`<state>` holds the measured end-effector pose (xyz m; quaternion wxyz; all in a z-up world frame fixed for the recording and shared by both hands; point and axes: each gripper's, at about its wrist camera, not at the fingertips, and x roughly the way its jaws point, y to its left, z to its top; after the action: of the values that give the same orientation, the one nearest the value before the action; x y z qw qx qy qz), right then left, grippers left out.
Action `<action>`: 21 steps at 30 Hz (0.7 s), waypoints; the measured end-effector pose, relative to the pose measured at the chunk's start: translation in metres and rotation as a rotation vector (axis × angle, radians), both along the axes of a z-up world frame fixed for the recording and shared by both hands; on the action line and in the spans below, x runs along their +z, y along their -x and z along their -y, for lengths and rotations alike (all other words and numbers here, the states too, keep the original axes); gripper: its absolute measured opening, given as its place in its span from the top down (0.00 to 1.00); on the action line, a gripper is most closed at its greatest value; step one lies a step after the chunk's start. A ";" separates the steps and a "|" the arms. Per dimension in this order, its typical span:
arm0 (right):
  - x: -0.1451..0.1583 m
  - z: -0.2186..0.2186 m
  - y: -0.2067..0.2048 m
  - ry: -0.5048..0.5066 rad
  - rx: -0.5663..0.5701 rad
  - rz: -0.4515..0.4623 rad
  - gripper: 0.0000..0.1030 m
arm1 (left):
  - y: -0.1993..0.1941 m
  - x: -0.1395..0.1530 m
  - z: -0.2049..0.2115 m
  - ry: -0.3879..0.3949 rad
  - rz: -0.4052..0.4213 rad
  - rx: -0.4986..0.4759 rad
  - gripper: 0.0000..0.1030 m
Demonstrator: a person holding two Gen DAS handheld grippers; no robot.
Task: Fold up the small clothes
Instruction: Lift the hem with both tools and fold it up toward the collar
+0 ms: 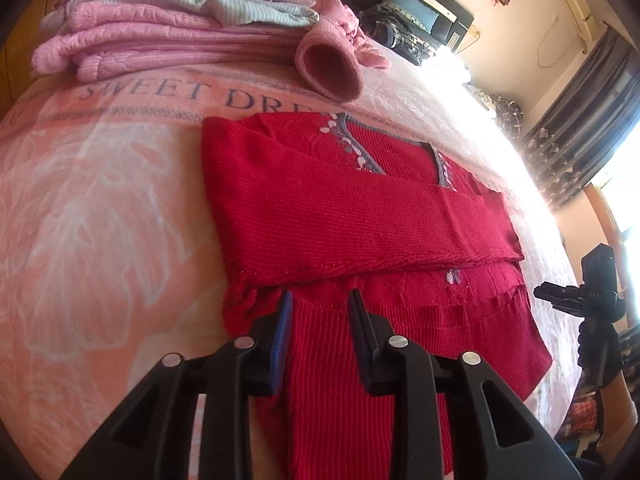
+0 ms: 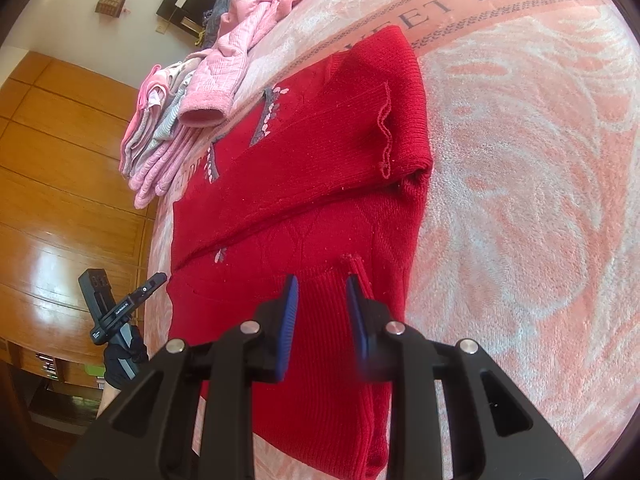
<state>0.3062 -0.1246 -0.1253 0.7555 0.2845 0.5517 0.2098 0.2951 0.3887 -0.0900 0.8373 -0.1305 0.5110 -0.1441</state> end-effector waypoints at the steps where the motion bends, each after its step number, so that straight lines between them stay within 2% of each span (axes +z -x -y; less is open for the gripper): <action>1: -0.001 0.000 0.000 -0.003 -0.001 -0.004 0.76 | -0.001 -0.004 0.001 -0.013 -0.014 0.000 0.69; 5: -0.002 -0.002 0.002 0.004 0.011 -0.005 0.76 | -0.002 -0.022 0.006 -0.061 -0.054 -0.013 0.69; 10: -0.001 -0.008 0.002 0.005 0.027 0.001 0.76 | 0.003 -0.023 0.015 -0.083 -0.009 -0.057 0.69; 11: -0.001 -0.010 0.002 0.008 0.029 0.002 0.76 | 0.006 -0.022 0.019 -0.099 0.005 -0.080 0.79; 14: 0.000 -0.014 0.002 0.032 0.047 0.016 0.74 | 0.012 -0.019 0.029 -0.160 0.050 -0.130 0.93; 15: 0.001 -0.016 0.002 0.044 0.055 0.024 0.71 | 0.014 -0.018 0.030 -0.161 0.064 -0.137 0.96; 18: 0.003 -0.022 0.000 0.100 0.085 0.061 0.63 | 0.017 -0.014 0.028 -0.141 0.091 -0.134 0.96; 21: 0.001 -0.027 -0.003 0.162 0.121 0.081 0.63 | 0.017 -0.013 0.027 -0.137 0.096 -0.134 0.96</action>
<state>0.3097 -0.0973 -0.1243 0.7835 0.1802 0.5521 0.2210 0.2777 0.3614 -0.1033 0.8562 -0.0315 0.4867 -0.1704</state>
